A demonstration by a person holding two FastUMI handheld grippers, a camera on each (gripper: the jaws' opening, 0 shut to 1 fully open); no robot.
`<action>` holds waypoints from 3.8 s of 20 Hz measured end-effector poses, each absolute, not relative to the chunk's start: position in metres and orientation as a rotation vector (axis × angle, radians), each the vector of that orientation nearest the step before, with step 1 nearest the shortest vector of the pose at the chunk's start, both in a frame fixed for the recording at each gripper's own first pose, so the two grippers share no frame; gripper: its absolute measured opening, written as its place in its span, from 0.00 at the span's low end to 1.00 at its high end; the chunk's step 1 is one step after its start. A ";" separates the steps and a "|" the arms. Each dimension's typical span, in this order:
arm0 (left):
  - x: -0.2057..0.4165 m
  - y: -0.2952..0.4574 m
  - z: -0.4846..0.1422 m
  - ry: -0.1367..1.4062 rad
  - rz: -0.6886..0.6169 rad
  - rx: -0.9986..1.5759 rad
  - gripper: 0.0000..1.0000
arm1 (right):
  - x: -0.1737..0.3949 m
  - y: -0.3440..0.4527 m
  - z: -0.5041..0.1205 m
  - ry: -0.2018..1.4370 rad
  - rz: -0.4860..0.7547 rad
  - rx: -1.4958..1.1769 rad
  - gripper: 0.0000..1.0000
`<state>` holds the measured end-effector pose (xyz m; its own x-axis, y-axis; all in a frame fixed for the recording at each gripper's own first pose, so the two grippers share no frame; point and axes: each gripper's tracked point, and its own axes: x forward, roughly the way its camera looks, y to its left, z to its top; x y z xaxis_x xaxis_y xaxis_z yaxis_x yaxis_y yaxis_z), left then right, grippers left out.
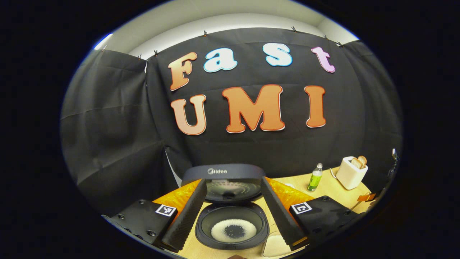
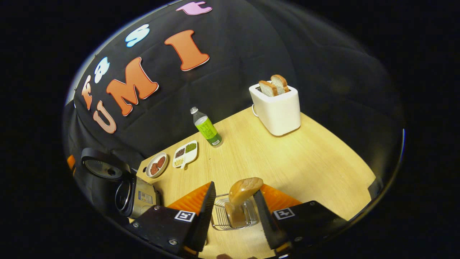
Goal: Close the left gripper, press the button to open the rice cooker; take a wooden spoon from the chopstick holder with the right hand, scoop a spoonful of rice and pour it into the rice cooker, then put the wooden spoon back into the chopstick holder.
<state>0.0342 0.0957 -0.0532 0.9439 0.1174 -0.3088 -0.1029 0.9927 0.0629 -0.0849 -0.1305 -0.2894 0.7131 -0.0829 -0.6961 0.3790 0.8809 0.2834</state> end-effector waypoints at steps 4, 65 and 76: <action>0.074 0.118 -0.037 0.337 0.135 -0.015 0.98 | -0.084 -0.145 -0.255 0.666 -0.287 0.349 0.81; 0.026 0.102 -0.177 0.551 0.085 -0.005 1.00 | -0.016 -0.039 -0.053 0.078 -0.048 -0.081 0.92; -0.001 0.060 -0.061 0.179 0.037 0.000 1.00 | -0.021 -0.026 -0.038 0.012 -0.038 -0.096 0.86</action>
<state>-0.0005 0.0604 -0.0609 0.9833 0.0369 -0.1782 -0.0369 0.9993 0.0037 -0.0211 -0.0263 -0.0375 0.9992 -0.0380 -0.0104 0.0368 0.9947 -0.0964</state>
